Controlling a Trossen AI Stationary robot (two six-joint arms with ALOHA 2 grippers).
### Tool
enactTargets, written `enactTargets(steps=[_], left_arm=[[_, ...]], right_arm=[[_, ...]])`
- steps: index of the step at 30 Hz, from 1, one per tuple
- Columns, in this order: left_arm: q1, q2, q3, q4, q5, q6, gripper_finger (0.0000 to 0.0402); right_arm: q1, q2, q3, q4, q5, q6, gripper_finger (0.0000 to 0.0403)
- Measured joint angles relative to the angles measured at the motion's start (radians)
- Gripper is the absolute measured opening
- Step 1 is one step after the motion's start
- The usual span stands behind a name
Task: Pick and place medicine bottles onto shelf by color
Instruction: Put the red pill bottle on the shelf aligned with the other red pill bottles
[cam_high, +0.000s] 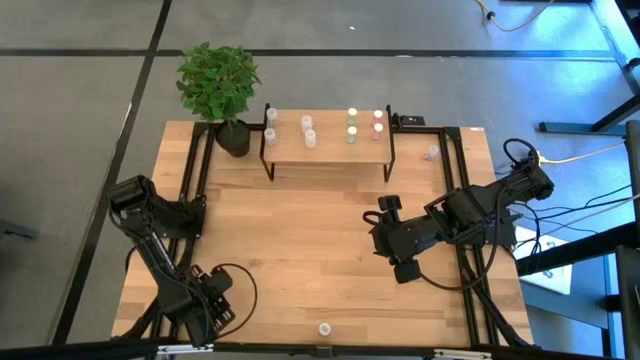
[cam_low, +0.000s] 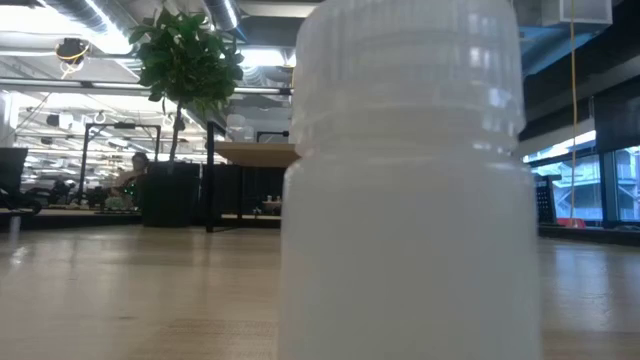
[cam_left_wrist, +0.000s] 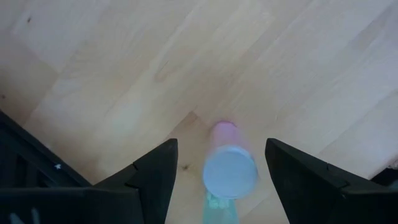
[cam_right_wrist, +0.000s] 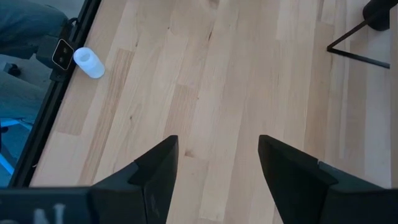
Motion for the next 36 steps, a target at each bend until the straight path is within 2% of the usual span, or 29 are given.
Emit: enactTargets(steps=[11,25,36], left_arm=[[0.009,0.0,0.0,-0.001,-0.007,-0.008,0.0237],[0.008,0.0,0.0,-0.001,0.034,-0.03,0.0235],[0.009,0.0,0.0,0.003,0.058,-0.031,0.0187]], right_arm=[[0.0,-0.001,0.0,0.0,0.0,-0.002,0.0224],[0.0,-0.001,0.0,0.0,0.0,-0.002,0.0224],[0.0,-0.001,0.0,-0.001,0.0,-0.002,0.0224]])
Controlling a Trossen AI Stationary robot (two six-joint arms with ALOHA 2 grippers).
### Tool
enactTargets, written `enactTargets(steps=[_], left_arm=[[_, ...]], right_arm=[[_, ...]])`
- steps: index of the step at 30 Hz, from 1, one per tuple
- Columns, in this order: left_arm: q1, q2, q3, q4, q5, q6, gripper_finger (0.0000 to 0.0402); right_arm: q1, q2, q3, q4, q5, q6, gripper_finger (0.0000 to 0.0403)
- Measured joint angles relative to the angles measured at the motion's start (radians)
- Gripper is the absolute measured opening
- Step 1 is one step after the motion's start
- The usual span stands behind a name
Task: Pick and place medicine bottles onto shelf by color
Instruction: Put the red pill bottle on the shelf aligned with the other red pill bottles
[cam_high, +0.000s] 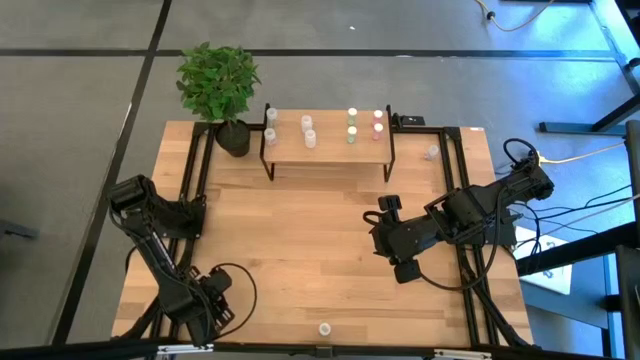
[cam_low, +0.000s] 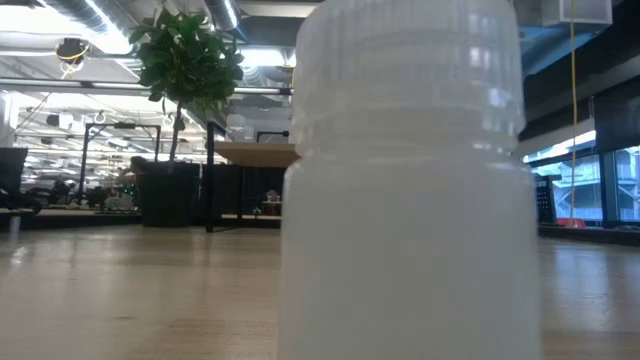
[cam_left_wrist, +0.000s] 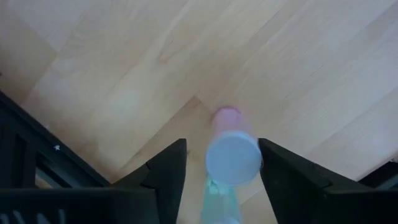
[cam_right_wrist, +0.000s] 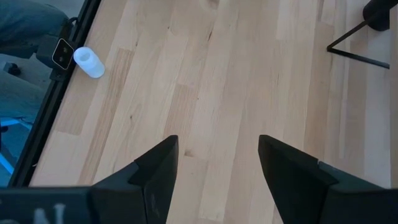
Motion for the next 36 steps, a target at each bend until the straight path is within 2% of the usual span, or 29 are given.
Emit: enactTargets(steps=[13,24,30,36], left_arm=[[0.0,-0.001,0.0,0.002,-0.002,0.0,0.0099],[0.052,-0.002,0.004,0.008,0.002,0.047,0.0089],[0.171,-0.002,0.066,-0.023,-0.001,0.211,0.009],[0.349,-0.002,0.143,-0.063,-0.048,0.537,0.0092]], right_arm=[[0.0,0.0,0.0,-0.007,0.0,0.0,0.0224],[0.0,0.0,0.0,-0.007,0.0,0.0,0.0224],[0.0,0.0,0.0,-0.014,0.001,0.0,0.0224],[0.0,0.0,0.0,-0.019,0.001,0.0,0.0224]])
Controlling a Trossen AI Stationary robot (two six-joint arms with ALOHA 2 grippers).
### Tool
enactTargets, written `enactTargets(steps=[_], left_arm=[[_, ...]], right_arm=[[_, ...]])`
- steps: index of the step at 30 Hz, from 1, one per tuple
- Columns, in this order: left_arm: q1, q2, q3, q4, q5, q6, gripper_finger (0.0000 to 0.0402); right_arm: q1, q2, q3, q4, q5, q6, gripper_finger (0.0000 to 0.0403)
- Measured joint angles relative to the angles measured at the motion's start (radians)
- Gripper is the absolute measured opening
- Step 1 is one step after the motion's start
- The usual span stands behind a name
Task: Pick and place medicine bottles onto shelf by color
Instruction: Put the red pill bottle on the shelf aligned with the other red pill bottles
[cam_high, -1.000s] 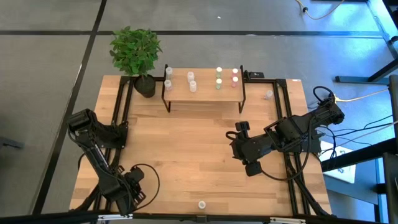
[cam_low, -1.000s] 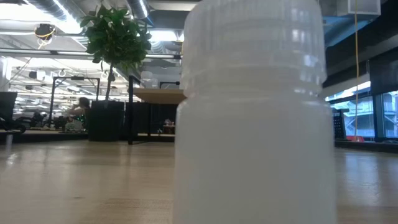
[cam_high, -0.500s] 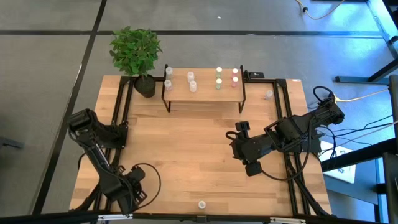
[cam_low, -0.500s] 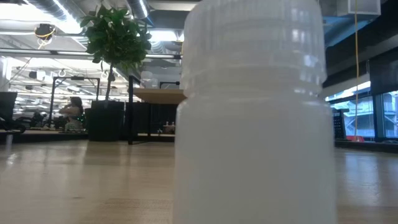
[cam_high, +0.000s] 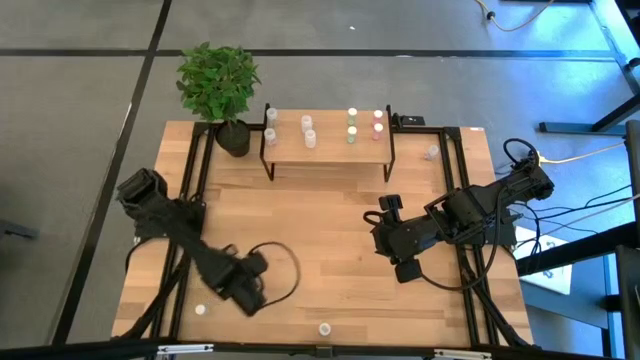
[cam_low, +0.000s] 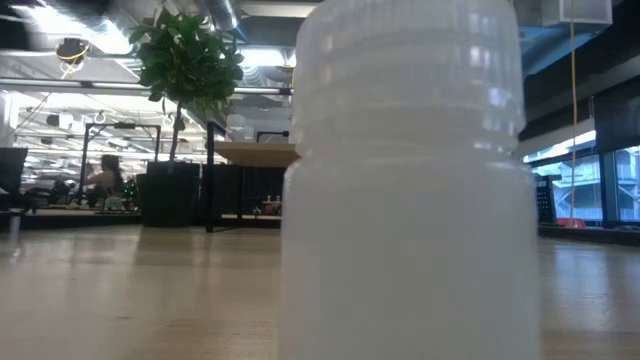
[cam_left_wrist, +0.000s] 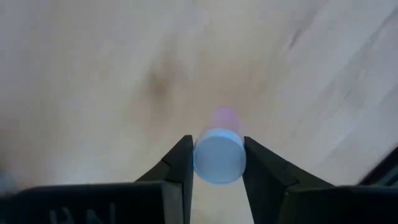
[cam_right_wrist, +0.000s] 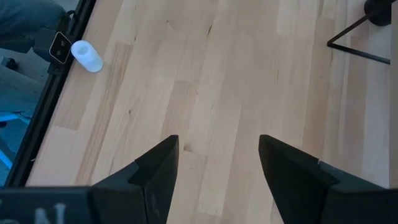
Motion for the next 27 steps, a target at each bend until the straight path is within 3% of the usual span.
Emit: enactTargets(steps=[7,12,19,27], left_arm=[[0.226,0.0,0.088,0.013,-0.104,0.426,0.0093],[0.373,0.0,0.104,0.115,-0.114,0.689,0.0093],[0.502,0.0,0.105,0.258,-0.09,0.899,0.0094],[0.567,0.054,0.105,0.343,-0.107,1.035,0.0094]], right_arm=[[0.0,0.0,0.0,0.0,0.001,0.003,0.0224],[0.0,0.0,0.0,0.0,0.008,0.005,0.0224],[0.0,0.0,0.0,0.0,0.014,0.005,0.0224],[0.0,0.0,0.0,0.0,0.169,0.003,0.0224]])
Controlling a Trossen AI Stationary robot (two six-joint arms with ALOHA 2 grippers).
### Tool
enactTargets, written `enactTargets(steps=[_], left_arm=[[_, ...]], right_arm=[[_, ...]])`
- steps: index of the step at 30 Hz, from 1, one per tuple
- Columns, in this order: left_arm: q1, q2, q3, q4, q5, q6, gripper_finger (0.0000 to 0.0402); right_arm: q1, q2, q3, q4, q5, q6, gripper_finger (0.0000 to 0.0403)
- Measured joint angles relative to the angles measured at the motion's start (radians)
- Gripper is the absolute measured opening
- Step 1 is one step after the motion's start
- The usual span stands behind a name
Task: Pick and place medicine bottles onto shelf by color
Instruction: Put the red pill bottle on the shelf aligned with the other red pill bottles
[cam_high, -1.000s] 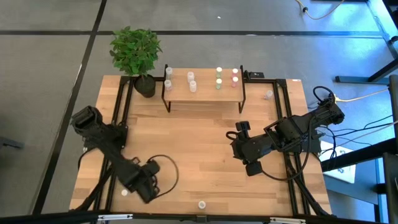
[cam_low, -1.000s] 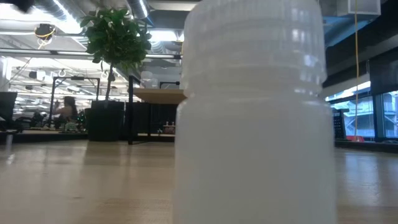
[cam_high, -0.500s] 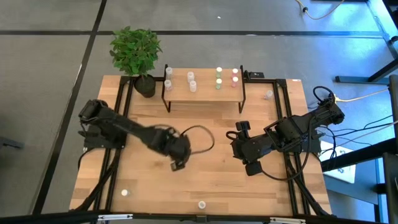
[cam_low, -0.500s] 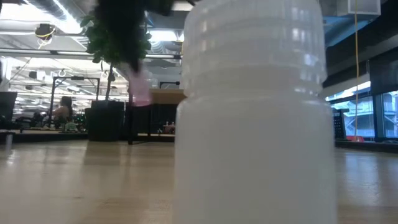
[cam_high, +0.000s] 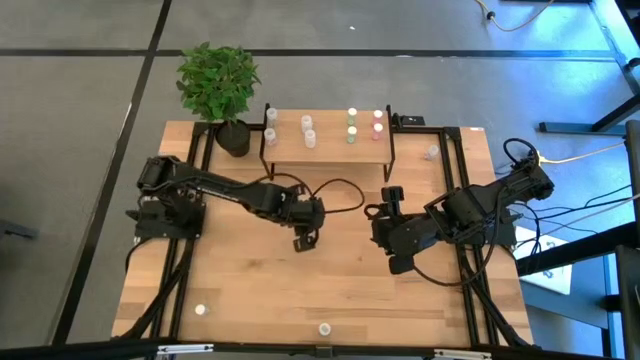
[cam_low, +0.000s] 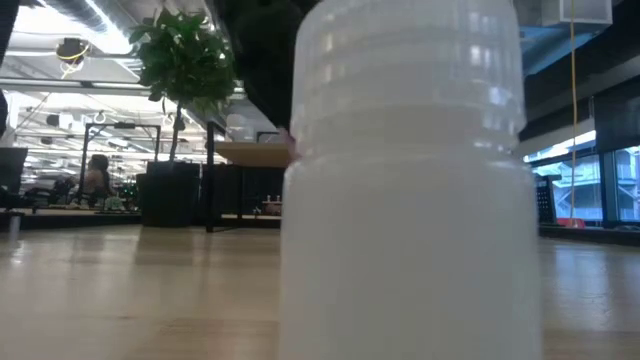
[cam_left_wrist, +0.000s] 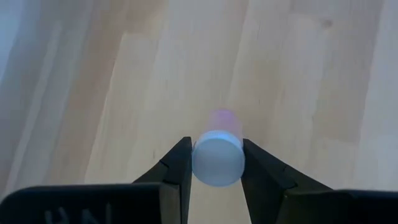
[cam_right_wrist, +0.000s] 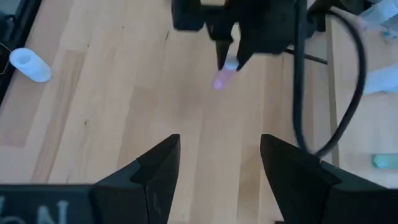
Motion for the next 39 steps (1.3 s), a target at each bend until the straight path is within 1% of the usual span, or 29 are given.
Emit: enactTargets(steps=[2,4,13,17,20,27,29,39], left_arm=[[0.011,0.026,0.001,0.011,0.002,0.029,0.0094],[0.024,0.061,0.027,-0.022,0.004,0.035,0.0094],[0.051,0.217,0.294,-0.205,0.004,0.175,0.0094],[0.051,0.278,0.368,-0.253,0.007,0.215,0.0094],[0.051,0.316,0.385,-0.258,0.043,0.231,0.0094],[0.051,0.399,0.385,-0.27,0.077,0.239,0.0094],[0.051,0.401,0.385,-0.268,0.093,0.239,0.0094],[0.051,0.402,0.385,-0.266,0.093,0.237,0.0094]], right_arm=[[-0.003,0.0,0.0,-0.003,-0.001,0.0,0.0224],[-0.003,0.0,0.0,-0.005,-0.001,0.003,0.0224],[-0.003,0.0,0.0,-0.031,-0.003,0.03,0.0224],[-0.003,0.0,0.0,-0.034,-0.003,0.03,0.0224],[-0.003,0.0,0.0,-0.033,-0.003,0.03,0.0224],[-0.003,0.0,0.0,-0.042,-0.003,0.03,0.0224],[-0.003,0.0,0.0,-0.042,-0.004,0.03,0.0224],[-0.003,0.0,0.0,-0.043,-0.003,0.03,0.0224]])
